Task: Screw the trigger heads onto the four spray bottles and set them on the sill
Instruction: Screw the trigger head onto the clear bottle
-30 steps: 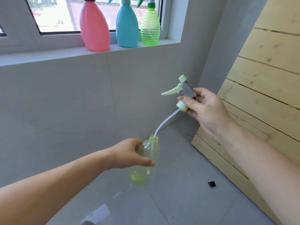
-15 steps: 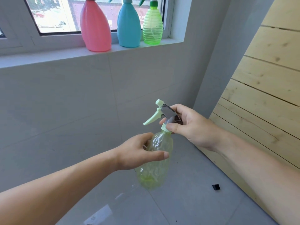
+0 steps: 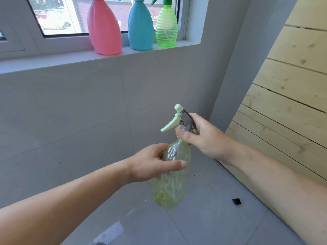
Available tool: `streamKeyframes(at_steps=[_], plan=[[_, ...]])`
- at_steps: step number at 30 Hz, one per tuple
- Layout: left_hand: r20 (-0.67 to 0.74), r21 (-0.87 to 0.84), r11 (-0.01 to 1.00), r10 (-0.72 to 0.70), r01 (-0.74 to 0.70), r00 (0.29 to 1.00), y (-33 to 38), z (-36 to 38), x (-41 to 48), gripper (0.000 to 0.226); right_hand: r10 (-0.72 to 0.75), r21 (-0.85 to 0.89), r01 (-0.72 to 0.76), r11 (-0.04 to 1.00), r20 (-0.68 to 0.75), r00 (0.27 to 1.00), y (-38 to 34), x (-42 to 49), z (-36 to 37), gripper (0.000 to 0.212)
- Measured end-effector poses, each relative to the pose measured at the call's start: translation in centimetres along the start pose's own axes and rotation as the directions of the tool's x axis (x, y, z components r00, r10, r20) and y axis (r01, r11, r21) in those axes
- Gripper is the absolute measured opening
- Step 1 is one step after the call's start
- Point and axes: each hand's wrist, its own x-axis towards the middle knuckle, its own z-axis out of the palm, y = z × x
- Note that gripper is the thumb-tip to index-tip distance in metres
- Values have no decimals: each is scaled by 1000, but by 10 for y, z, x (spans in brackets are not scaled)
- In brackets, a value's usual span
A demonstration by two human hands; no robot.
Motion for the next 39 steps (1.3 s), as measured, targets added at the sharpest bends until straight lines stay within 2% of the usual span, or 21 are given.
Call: streamKeyframes(at_steps=[2,5,7,10,11,13,15,19,20,23,24,26,28,33,36,38,39], plan=[[-9,15,1000,0,0,1000,0,-2,1,67,-12,77,9,997,47,999,-1,0,-6,29],[-2,23,1000,-6,6,1000,-2,-1,1,70,-27,-31,25,999,-58,998,3,1,2,18],[5,-4,1000,1,-1,1000,-3,1,1,70,-22,-50,18,999,-91,996,3,2,8,20],[-23,14,1000,7,-7,1000,-3,-3,3,71,-7,140,2,990,37,999,0,0,-2,21],[-29,27,1000,8,-7,1000,-4,-4,3,71,-16,144,9,990,48,999,-1,0,-3,18],[-24,30,1000,-4,4,1000,-5,-2,1,70,-23,35,24,999,-29,999,3,2,1,6],[-10,3,1000,-12,12,1000,-4,1,0,69,-3,-51,-2,999,-93,996,4,3,8,12],[-45,12,1000,9,-8,999,1,-5,2,62,30,182,-34,983,28,999,1,3,-4,20],[-55,23,1000,10,-9,998,1,-6,3,61,17,166,-19,986,15,1000,1,4,-4,24],[-79,69,998,5,1,997,-2,-1,4,42,-14,-50,10,999,-97,995,7,7,8,28],[-84,79,997,5,2,996,-3,0,4,36,-15,-68,8,998,-106,994,7,7,11,30],[-100,94,996,14,-5,995,-1,-2,4,31,-5,52,9,999,-73,997,5,7,8,32],[-116,107,994,25,-13,993,2,-4,3,33,-1,148,6,989,-36,999,4,6,2,32],[-178,172,984,-5,36,984,3,-1,0,49,-15,68,21,997,-95,995,9,12,8,12],[-257,233,972,22,40,966,9,-4,1,54,-28,93,41,995,-133,991,6,17,5,14],[-261,236,971,22,42,965,11,-6,2,55,-8,157,30,987,-135,991,7,17,2,12],[-260,227,973,17,44,965,12,-8,1,52,7,191,19,981,-133,991,7,17,1,23]])
